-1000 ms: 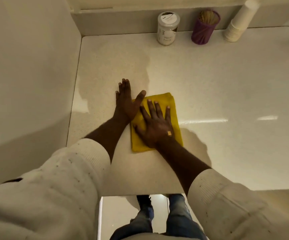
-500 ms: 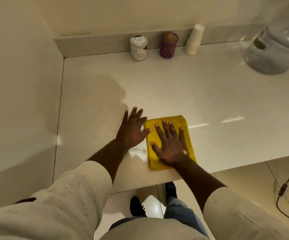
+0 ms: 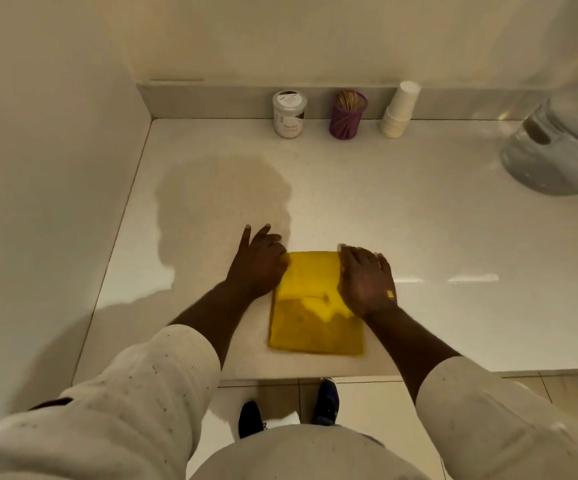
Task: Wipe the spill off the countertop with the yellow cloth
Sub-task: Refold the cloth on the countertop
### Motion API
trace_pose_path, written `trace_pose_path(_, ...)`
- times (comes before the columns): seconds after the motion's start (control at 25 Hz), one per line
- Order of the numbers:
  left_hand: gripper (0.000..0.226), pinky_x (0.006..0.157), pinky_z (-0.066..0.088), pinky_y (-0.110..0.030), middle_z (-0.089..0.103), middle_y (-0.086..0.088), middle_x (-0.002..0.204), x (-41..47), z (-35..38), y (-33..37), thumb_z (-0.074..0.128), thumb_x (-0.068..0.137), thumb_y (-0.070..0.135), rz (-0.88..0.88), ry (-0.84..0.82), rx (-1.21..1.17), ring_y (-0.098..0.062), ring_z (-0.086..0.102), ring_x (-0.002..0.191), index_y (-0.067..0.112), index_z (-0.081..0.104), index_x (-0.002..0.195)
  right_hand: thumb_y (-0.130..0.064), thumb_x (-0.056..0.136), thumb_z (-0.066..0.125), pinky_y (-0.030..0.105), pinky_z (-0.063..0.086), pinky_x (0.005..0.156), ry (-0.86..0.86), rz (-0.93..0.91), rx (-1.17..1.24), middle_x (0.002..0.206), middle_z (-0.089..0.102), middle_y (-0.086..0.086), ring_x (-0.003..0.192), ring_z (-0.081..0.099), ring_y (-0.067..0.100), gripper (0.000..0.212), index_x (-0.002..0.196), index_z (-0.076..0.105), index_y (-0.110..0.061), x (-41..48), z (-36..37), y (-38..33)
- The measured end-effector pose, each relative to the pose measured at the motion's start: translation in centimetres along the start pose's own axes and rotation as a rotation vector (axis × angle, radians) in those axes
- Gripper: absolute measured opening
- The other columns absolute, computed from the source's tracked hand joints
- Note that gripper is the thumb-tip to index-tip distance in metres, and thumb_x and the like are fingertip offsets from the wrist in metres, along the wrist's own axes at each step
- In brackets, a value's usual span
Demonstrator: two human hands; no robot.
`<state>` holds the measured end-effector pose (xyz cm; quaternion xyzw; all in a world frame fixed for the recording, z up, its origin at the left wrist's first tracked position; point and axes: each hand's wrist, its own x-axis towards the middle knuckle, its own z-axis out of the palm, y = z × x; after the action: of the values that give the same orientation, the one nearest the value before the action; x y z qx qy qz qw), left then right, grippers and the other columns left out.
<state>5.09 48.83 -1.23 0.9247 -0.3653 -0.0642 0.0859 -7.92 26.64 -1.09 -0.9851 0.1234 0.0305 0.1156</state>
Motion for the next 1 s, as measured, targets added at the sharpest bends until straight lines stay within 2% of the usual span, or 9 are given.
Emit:
trace_pose_path(0.08,0.045,0.125,-0.003,-0.052,0.051,-0.004,0.151,0.5,-0.4,0.8,0.045,0.101,0.039,0.027,-0.035,0.029,-0.022,0.031,0.149,0.020,0.054,0.141,-0.024,0.102,0.047,0.047,0.028,0.117,0.022,-0.103,-0.012,0.149,0.052,0.010,0.138,0.044,0.030,0.053,0.154,0.039,-0.015,1.1,-0.6,1.1)
trace_pose_path(0.2,0.040,0.125,0.014,-0.046,0.062,-0.009,0.138,0.8,-0.7,2.2,0.050,0.098,0.019,0.057,-0.045,0.028,-0.025,0.055,0.130,0.014,0.058,0.137,-0.021,0.100,0.052,0.048,0.033,0.116,-0.007,-0.278,0.058,0.144,0.057,0.017,0.133,0.050,0.035,0.049,0.148,0.048,-0.008,1.7,-0.2,1.3)
trace_pose_path(0.32,0.040,0.113,0.037,-0.042,0.065,-0.012,0.132,0.7,-0.7,3.4,0.050,0.097,0.013,0.012,-0.055,0.048,-0.029,0.060,0.119,0.010,0.059,0.136,-0.016,0.098,0.055,0.047,0.043,0.105,-0.017,-0.293,0.128,0.136,0.062,0.020,0.123,0.056,0.040,0.046,0.142,0.054,-0.004,1.4,0.5,1.2)
trace_pose_path(0.4,0.040,0.104,0.044,-0.041,0.066,-0.013,0.127,0.5,-0.6,4.0,0.050,0.096,0.010,-0.027,-0.047,0.030,-0.029,0.061,0.113,0.009,0.060,0.134,-0.013,0.099,0.055,0.045,0.047,0.098,-0.041,-0.268,0.111,0.133,0.063,0.018,0.119,0.058,0.038,0.044,0.142,0.054,-0.006,1.4,0.4,0.9)
trace_pose_path(0.6,0.036,0.089,0.051,-0.039,0.063,-0.013,0.119,0.6,-1.6,4.5,0.052,0.090,0.004,-0.096,-0.048,-0.038,-0.028,0.057,0.107,0.007,0.064,0.124,-0.005,0.093,0.056,0.044,0.046,0.096,-0.028,-0.248,0.115,0.129,0.065,0.014,0.116,0.058,0.034,0.043,0.137,0.059,-0.009,2.1,-0.9,0.7)
trace_pose_path(0.76,0.032,0.082,0.049,-0.037,0.058,-0.014,0.116,1.9,-4.0,4.3,0.052,0.088,-0.001,-0.089,0.018,-0.080,-0.029,0.054,0.106,0.006,0.062,0.118,0.001,0.085,0.056,0.043,0.042,0.099,0.005,-0.194,0.097,0.130,0.061,0.014,0.117,0.054,0.034,0.051,0.135,0.059,-0.010,3.5,-3.8,-0.2)
trace_pose_path(0.84,0.031,0.081,0.050,-0.039,0.057,-0.015,0.114,3.0,-6.1,4.4,0.051,0.087,-0.004,-0.066,0.084,-0.089,-0.031,0.054,0.105,0.004,0.062,0.115,0.004,0.080,0.057,0.043,0.046,0.093,0.056,-0.172,0.102,0.124,0.060,0.016,0.109,0.055,0.036,0.049,0.128,0.062,-0.009,4.9,-6.1,-0.6)
trace_pose_path(1.0,0.030,0.087,0.051,-0.042,0.055,-0.015,0.119,5.7,-10.8,4.9,0.050,0.090,-0.002,-0.040,0.193,-0.106,-0.030,0.052,0.109,0.006,0.060,0.117,0.001,0.083,0.059,0.043,0.051,0.076,0.161,-0.107,0.191,0.120,0.051,0.014,0.095,0.058,0.035,0.039,0.120,0.057,-0.010,7.2,-10.1,-1.1)
